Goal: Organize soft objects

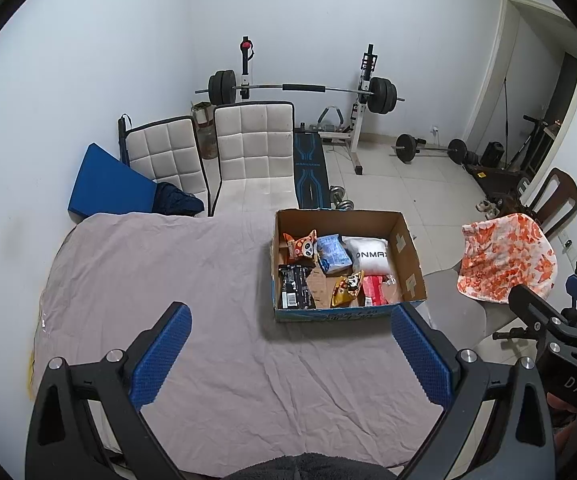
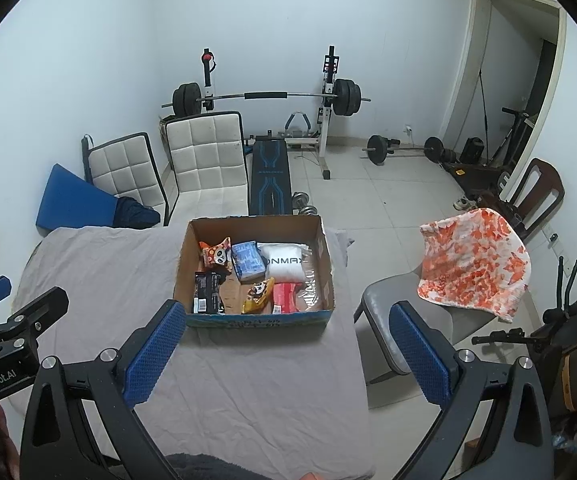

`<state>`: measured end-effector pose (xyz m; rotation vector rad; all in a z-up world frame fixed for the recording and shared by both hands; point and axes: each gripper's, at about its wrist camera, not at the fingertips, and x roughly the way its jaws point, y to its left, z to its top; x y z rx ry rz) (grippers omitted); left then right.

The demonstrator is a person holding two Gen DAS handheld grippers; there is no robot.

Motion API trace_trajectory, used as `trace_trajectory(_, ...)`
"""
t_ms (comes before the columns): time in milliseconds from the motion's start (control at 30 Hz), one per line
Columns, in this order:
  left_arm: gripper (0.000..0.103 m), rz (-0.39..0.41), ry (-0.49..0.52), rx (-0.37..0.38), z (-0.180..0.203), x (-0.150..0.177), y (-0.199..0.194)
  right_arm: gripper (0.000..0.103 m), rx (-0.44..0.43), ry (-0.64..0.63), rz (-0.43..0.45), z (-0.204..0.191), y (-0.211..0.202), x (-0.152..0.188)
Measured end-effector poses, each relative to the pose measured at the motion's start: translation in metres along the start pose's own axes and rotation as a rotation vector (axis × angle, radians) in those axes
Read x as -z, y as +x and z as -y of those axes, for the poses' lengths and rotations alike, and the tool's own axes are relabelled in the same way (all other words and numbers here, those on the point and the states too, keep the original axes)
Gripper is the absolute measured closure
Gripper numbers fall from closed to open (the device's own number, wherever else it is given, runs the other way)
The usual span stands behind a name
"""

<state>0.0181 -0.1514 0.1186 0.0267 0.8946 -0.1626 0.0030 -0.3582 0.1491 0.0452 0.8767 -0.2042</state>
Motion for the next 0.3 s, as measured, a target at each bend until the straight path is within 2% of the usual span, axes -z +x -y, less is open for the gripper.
trace_trajectory(300,0.001,0.007,-0.001,0.004,-0.0014,-0.0012,-0.003,0.0,-0.001,0.002,0.002,-0.0005,-0.0009,0.0003)
